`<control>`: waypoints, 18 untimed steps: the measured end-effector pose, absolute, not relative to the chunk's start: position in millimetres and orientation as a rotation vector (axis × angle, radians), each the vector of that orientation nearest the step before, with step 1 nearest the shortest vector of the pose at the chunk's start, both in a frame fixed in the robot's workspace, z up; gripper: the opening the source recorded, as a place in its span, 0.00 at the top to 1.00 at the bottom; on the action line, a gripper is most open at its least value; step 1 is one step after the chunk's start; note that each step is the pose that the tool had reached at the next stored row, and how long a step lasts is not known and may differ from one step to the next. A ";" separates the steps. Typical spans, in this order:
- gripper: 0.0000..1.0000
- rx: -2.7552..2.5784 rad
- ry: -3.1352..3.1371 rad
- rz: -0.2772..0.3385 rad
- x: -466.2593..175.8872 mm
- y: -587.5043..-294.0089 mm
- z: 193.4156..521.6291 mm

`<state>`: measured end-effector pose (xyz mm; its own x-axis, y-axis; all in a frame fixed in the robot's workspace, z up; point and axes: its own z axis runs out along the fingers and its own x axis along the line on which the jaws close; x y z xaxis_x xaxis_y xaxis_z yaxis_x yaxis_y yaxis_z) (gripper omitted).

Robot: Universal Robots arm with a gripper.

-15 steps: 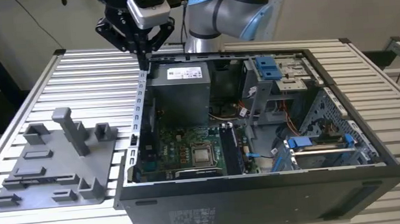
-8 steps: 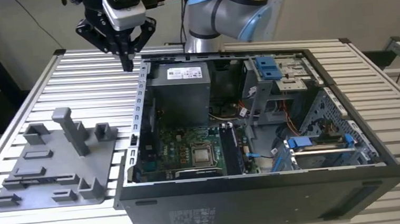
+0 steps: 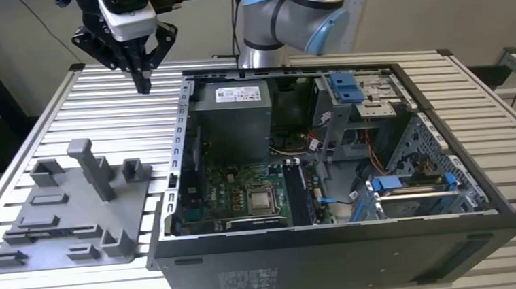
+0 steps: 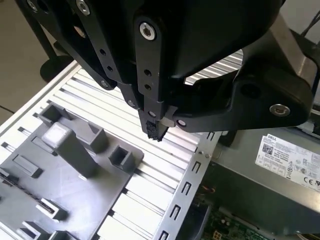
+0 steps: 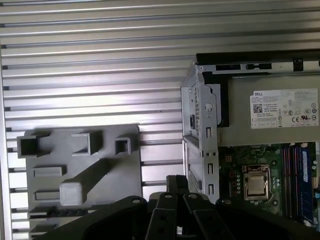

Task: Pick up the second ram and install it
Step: 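Reach for the second ram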

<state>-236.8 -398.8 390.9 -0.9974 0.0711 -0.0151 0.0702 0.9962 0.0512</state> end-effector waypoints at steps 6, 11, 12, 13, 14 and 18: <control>0.89 0.111 3.126 0.079 -261.4 -398.8 390.7; 0.89 0.111 3.126 0.079 -282.0 -398.8 390.0; 0.89 0.110 3.127 0.079 -286.3 -398.8 389.8; 0.89 0.110 3.127 0.079 -290.7 -398.8 389.6; 0.89 0.110 3.127 0.079 -295.1 -398.8 389.3; 0.89 0.110 3.128 0.079 -313.0 -398.8 388.2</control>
<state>-313.0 -398.8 388.2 -0.9975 0.0704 -0.0092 0.0698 0.9963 0.0507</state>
